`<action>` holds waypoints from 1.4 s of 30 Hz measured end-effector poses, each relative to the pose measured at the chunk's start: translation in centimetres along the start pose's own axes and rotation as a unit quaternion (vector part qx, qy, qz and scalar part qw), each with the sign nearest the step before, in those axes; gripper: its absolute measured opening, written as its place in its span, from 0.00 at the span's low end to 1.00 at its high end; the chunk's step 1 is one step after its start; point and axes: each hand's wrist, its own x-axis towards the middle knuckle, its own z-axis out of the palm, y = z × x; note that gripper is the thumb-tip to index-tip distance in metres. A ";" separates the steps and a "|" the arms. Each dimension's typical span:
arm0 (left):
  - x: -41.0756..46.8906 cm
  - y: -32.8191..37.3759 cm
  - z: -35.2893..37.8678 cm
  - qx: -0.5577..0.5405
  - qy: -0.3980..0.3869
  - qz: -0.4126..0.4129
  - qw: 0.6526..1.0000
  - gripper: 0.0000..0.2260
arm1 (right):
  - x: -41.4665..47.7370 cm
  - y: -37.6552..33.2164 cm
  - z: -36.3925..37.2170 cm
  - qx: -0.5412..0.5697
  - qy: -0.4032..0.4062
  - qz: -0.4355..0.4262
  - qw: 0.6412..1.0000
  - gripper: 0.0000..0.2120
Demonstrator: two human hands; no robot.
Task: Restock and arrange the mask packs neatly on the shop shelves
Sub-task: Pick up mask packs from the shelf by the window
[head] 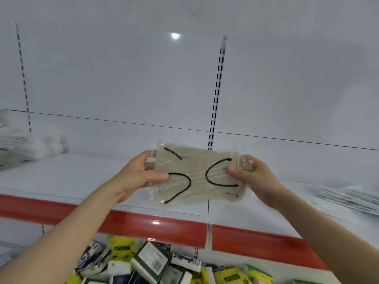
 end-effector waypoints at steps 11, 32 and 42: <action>0.0 -0.9 -0.2 0.043 -0.038 0.045 0.997 0.14 | -2.0 0.0 -0.4 -0.113 -0.008 0.050 0.992 0.43; 0.3 -1.5 0.3 0.023 0.054 0.084 0.995 0.18 | -2.5 0.2 1.3 0.006 0.095 0.042 0.995 0.20; 0.2 -1.7 0.9 0.084 0.050 0.058 0.994 0.13 | -3.3 0.0 1.2 -0.060 0.072 0.043 0.995 0.11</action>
